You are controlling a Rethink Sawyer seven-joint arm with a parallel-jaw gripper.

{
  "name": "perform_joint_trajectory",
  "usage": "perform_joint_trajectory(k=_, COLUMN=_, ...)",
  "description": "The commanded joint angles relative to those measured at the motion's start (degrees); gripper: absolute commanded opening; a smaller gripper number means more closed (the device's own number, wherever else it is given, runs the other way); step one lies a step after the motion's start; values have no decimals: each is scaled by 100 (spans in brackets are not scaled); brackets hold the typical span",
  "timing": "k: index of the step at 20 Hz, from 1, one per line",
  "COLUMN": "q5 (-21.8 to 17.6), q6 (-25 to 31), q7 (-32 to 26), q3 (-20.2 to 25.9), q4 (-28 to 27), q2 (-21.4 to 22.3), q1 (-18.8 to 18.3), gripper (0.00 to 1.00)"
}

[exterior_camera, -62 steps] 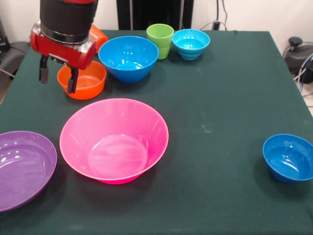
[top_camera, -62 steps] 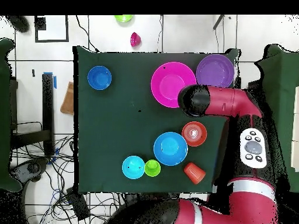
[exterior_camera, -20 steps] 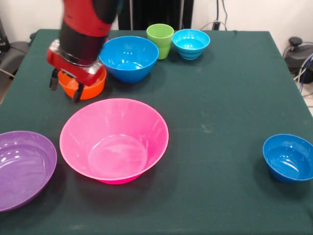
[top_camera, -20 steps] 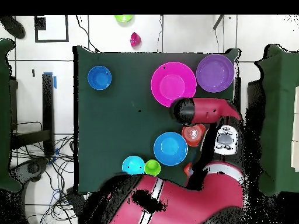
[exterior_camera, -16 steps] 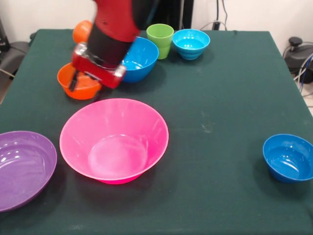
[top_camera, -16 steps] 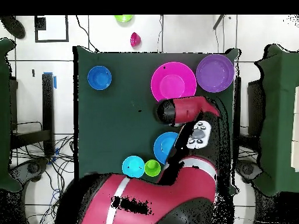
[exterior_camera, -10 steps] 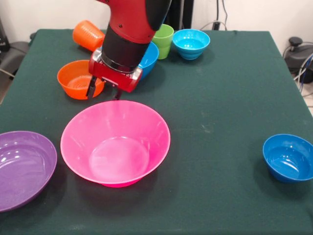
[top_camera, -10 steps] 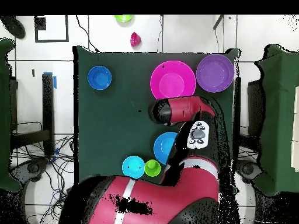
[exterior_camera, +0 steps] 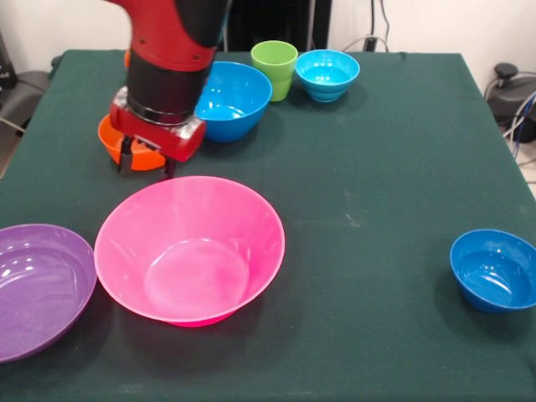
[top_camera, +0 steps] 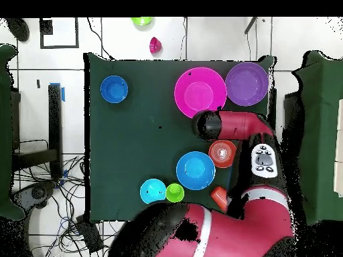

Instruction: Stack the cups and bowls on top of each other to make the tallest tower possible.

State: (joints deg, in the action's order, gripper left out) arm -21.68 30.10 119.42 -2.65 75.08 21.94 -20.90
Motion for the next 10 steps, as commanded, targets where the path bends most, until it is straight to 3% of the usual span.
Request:
perform_joint_trajectory(k=1, q5=41, q6=406, q7=-1023, q3=1109, q4=-18, q2=-150, q1=-260, gripper=100)
perform_joint_trajectory(k=6, q5=11, q6=1163, q7=-1310, q3=1143, q4=-100, q2=122, q1=-348, gripper=100)
perform_joint_trajectory(k=10, q5=158, q6=1945, q7=-1665, q3=1301, q4=281, q2=973, q1=-459, gripper=100)
